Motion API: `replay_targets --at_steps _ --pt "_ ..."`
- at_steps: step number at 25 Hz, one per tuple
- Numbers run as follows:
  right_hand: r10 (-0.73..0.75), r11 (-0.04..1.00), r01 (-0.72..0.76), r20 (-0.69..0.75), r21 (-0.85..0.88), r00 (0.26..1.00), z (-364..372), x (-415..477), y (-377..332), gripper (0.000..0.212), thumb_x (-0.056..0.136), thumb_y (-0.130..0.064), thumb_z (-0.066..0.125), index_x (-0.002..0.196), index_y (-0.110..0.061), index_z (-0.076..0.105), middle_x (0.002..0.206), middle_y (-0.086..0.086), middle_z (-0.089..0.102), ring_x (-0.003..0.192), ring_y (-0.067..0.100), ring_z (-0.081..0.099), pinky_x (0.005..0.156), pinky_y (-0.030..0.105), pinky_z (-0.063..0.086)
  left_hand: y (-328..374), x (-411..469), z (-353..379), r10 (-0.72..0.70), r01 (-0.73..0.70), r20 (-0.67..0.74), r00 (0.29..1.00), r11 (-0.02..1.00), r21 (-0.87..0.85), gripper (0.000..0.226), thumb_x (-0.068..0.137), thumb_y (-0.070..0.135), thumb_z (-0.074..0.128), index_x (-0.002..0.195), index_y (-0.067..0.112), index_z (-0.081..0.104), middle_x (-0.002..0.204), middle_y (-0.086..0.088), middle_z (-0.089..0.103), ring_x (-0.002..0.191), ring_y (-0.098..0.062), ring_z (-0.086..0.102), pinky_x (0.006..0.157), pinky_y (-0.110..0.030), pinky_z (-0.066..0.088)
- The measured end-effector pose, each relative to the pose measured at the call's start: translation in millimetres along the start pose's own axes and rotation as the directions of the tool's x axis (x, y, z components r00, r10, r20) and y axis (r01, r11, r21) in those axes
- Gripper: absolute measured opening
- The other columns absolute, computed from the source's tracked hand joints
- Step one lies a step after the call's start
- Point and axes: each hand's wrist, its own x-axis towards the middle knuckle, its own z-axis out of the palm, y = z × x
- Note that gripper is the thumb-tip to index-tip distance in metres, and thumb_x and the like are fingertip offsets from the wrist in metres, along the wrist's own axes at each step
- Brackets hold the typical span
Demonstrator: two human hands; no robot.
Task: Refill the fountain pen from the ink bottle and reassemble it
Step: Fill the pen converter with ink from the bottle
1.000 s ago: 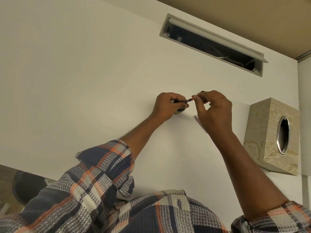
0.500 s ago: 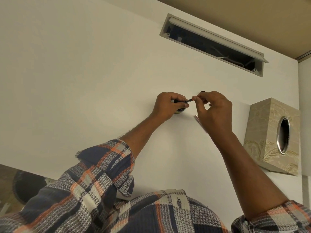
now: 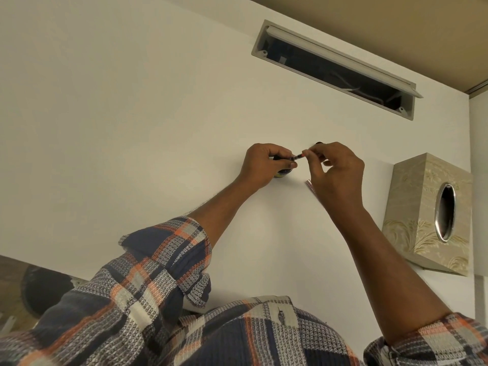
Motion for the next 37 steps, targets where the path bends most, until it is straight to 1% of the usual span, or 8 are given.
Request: replay_targets --at_steps 3,7,12,16,20,25,32,37 --pt "0.003 1.000 -0.003 -0.013 -0.007 1.000 1.3 -0.1 0.4 0.010 0.087 -0.015 0.067 0.083 -0.006 0.070 0.078 0.006 0.068 0.069 0.014 0.056 0.069 0.035 0.049 -0.7 0.3 0.1 -0.002 0.002 0.000 1.000 1.000 0.003 0.016 0.071 -0.002 0.076 0.086 -0.003 0.073 0.079 -0.006 0.068 0.060 0.001 0.062 0.061 -0.012 0.052" --pt "-0.006 1.000 0.006 -0.003 0.029 1.000 0.6 -1.1 1.8 0.015 0.086 -0.014 0.069 0.100 -0.007 0.071 0.084 -0.002 0.065 0.073 0.004 0.055 0.066 0.016 0.045 -3.1 1.3 0.2 -0.005 0.005 0.000 1.000 1.000 -0.011 0.015 0.070 -0.001 0.076 0.085 -0.003 0.073 0.079 -0.005 0.069 0.063 -0.004 0.063 0.063 -0.016 0.053" --pt "-0.078 0.997 0.078 0.002 0.000 0.997 0.6 -1.7 1.7 0.008 0.087 -0.003 0.062 0.087 -0.004 0.070 0.081 0.008 0.069 0.074 0.020 0.061 0.067 0.035 0.052 -4.6 1.8 0.0 0.005 -0.005 0.000 1.000 1.000 -0.011 0.014 0.070 -0.001 0.076 0.084 -0.002 0.073 0.082 -0.010 0.070 0.066 -0.009 0.065 0.064 -0.018 0.054" --pt "-0.032 0.999 0.033 0.008 -0.018 0.999 1.9 -0.4 1.2 0.009 0.089 -0.008 0.062 0.083 -0.006 0.070 0.077 0.006 0.067 0.070 0.014 0.055 0.068 0.037 0.050 -3.8 1.6 0.0 0.010 -0.010 -0.002 1.000 1.000 -0.002 0.015 0.070 -0.001 0.076 0.085 -0.002 0.073 0.080 -0.008 0.069 0.063 -0.002 0.064 0.063 -0.014 0.054" --pt "-0.013 1.000 0.013 0.006 0.006 1.000 2.3 -1.2 0.3 0.010 0.087 -0.013 0.067 0.092 -0.005 0.070 0.083 0.006 0.069 0.073 0.006 0.055 0.070 0.037 0.053 -4.0 1.4 0.3 0.005 -0.005 -0.008 1.000 1.000 -0.002 0.016 0.070 0.001 0.077 0.086 -0.001 0.074 0.081 -0.005 0.070 0.064 -0.001 0.065 0.064 -0.017 0.055" --pt "0.089 0.993 -0.092 0.050 0.071 0.995 2.9 -3.5 0.8 0.014 0.085 -0.016 0.068 0.097 -0.009 0.071 0.086 -0.002 0.070 0.070 0.006 0.061 0.083 0.051 0.053 -2.4 0.7 0.1 0.001 -0.001 -0.004 1.000 1.000 -0.001 0.015 0.070 0.001 0.077 0.085 -0.001 0.074 0.081 -0.006 0.070 0.066 -0.007 0.065 0.065 -0.019 0.056" --pt "0.123 0.990 -0.123 0.004 0.069 0.992 3.6 -3.5 -6.3 0.008 0.085 -0.009 0.068 0.091 -0.006 0.071 0.082 0.004 0.072 0.063 0.004 0.056 0.080 0.046 0.055 0.4 -0.5 -2.5 0.003 -0.003 0.015 1.000 1.000 0.023 0.018 0.069 0.002 0.078 0.087 0.003 0.074 0.087 -0.017 0.072 0.071 -0.015 0.067 0.064 -0.020 0.055" --pt "0.150 0.986 -0.147 -0.028 0.082 0.988 1.7 -1.8 -5.5 0.009 0.086 -0.010 0.068 0.093 -0.006 0.072 0.082 -0.003 0.070 0.067 0.007 0.060 0.083 0.045 0.055 2.8 -1.4 -3.2 -0.022 0.021 0.032 0.999 0.999 0.029 0.037 0.065 0.003 0.082 0.100 0.008 0.073 0.093 -0.012 0.073 0.085 -0.019 0.069 0.068 -0.015 0.053"
